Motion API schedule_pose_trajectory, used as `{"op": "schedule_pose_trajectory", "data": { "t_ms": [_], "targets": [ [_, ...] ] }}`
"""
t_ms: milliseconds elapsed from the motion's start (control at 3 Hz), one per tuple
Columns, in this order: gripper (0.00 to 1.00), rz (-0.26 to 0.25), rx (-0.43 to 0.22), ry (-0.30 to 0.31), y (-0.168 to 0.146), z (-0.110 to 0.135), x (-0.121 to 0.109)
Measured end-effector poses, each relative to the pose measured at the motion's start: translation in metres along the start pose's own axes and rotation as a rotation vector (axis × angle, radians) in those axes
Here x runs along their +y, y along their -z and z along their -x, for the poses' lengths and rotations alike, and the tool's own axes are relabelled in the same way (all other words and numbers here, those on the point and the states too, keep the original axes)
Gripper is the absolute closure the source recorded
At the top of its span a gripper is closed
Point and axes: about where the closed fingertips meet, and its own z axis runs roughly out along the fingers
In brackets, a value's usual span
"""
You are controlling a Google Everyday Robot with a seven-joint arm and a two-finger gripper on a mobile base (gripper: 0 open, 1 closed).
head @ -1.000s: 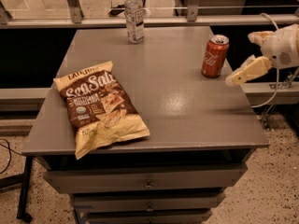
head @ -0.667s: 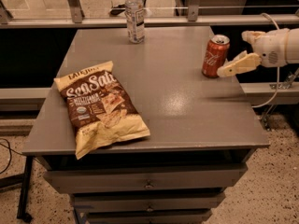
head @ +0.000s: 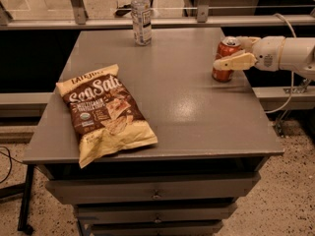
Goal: Pick coke can
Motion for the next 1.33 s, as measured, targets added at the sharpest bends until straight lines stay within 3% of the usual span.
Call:
{"op": "schedule_pose_trajectory", "data": {
  "t_ms": [333, 667, 1000, 1333],
  "targets": [
    [0.40, 0.025, -0.039, -0.030, -0.010, 0.003, 0.000],
    [0.64, 0.059, -0.093, -0.016, -0.007, 0.025, 0.007],
    [0.87, 0.088, -0.163, 0.044, 0.006, 0.062, 0.018],
    [1.00, 0.093, -0.162, 0.043, 0.004, 0.062, 0.019]
  ]
}}
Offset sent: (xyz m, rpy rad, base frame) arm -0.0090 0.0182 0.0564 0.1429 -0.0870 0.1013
